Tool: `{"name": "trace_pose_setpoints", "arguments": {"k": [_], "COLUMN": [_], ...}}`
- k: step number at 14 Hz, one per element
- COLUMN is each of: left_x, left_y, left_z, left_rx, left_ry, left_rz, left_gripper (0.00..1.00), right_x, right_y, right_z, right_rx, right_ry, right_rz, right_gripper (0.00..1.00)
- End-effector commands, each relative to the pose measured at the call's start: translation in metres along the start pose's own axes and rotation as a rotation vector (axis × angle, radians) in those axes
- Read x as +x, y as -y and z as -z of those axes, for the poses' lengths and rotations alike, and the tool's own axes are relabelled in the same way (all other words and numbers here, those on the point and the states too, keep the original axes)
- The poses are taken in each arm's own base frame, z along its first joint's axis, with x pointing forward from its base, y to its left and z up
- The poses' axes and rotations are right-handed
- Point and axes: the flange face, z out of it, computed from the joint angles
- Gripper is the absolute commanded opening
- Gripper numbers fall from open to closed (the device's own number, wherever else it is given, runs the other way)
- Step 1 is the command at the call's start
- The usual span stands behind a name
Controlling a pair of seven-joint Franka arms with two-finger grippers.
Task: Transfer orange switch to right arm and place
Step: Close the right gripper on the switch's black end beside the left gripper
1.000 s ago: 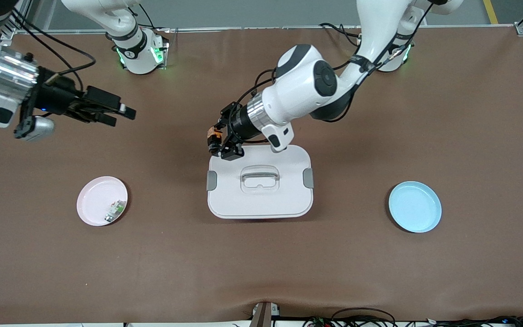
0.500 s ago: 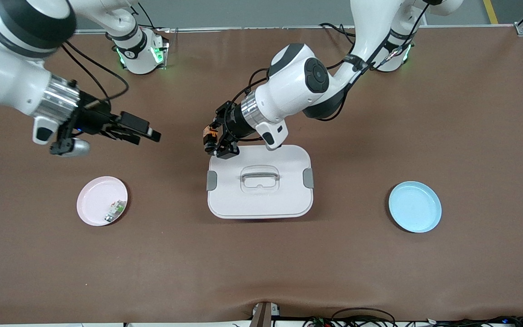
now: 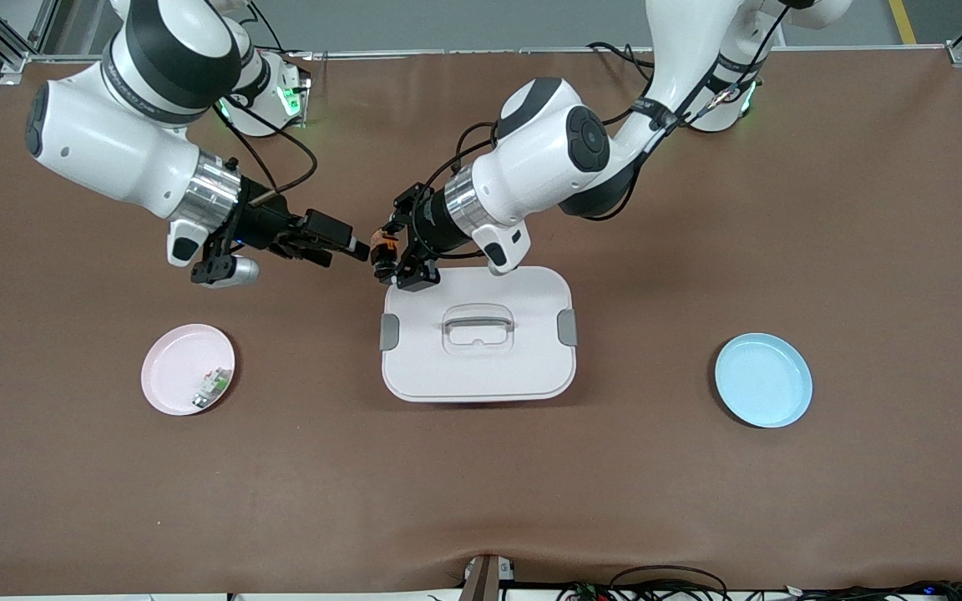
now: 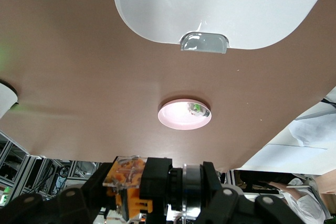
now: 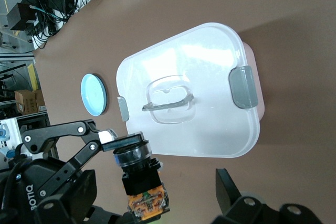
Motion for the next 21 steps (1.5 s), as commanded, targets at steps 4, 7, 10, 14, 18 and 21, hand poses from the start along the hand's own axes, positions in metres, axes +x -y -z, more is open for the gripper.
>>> {"name": "trace_pose_setpoints", "arguments": {"k": [4,7,10,14,18,21], "left_x": [-0.005,-0.004,-0.004,-0.004,-0.004,-0.004], "left_y": [-0.001,-0.001,-0.001,-0.002,-0.002,-0.002], "left_z": [0.010,0.010,0.010,0.010,0.010,0.012], "left_rx": [0.001,0.000,-0.001,0.000,0.000,-0.002], "left_ry": [0.019,0.017,0.017,0.018,0.018,0.019], "left_rz": [0.016,0.017,0.017,0.019,0.019,0.020], "left_gripper": [0.32,0.32,0.33,0.33,0.33,0.33], "right_x": [-0.014,-0.017,-0.020,-0.021,-0.021,-0.023], "right_y": [0.005,0.007,0.010,0.009,0.007,0.009], "right_z": [-0.018,-0.029,-0.039,-0.044,-0.048,-0.050], "right_rx": [0.007,0.001,-0.005,-0.010,-0.015,-0.015], "right_ry": [0.031,0.041,0.046,0.050,0.064,0.063], "right_rz": [0.039,0.044,0.051,0.053,0.058,0.062], "right_gripper": [1.00,1.00,1.00,1.00,1.00,0.67]}}
